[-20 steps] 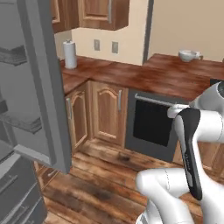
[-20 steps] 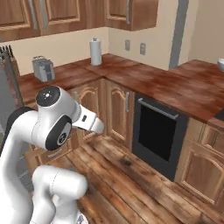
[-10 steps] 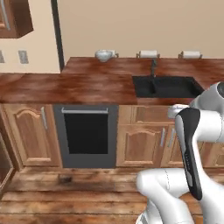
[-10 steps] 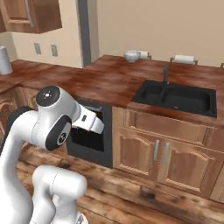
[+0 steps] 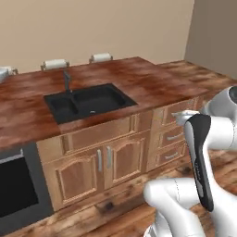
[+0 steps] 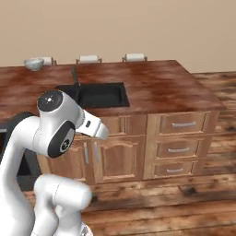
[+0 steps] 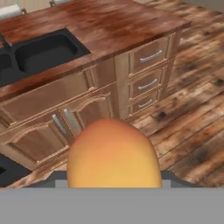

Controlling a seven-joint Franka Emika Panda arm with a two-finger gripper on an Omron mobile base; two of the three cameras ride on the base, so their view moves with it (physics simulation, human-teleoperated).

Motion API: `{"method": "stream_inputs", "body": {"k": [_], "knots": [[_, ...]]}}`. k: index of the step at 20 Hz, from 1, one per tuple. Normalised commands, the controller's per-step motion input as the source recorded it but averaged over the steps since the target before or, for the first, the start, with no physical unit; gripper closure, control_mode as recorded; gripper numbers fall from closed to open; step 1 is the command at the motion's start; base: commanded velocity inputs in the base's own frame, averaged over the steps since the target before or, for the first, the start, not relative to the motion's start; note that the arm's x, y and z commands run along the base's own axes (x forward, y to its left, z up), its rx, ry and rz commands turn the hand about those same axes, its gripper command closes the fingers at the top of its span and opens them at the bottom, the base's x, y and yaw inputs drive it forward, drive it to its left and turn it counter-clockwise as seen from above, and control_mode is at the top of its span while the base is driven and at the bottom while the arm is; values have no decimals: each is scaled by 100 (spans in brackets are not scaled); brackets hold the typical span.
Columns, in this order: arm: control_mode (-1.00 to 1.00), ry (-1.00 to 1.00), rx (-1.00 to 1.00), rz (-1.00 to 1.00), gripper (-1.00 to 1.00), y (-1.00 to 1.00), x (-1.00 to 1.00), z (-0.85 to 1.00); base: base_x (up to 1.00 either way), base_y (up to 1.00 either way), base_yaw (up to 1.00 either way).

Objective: Retrieve the peach and mango from the fridge and place them into the bowl on the dining table.

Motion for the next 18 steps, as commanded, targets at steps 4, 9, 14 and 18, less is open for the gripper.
{"method": "stream_inputs", "body": {"k": [4, 9, 14, 18], "knots": [[100, 0, 0, 0, 100, 0, 0, 0, 23, -37, -88], [100, 0, 0, 0, 100, 0, 0, 0, 28, -33, -88], [100, 0, 0, 0, 100, 0, 0, 0, 47, -29, -86], [100, 0, 0, 0, 100, 0, 0, 0, 69, -27, -79]]}}
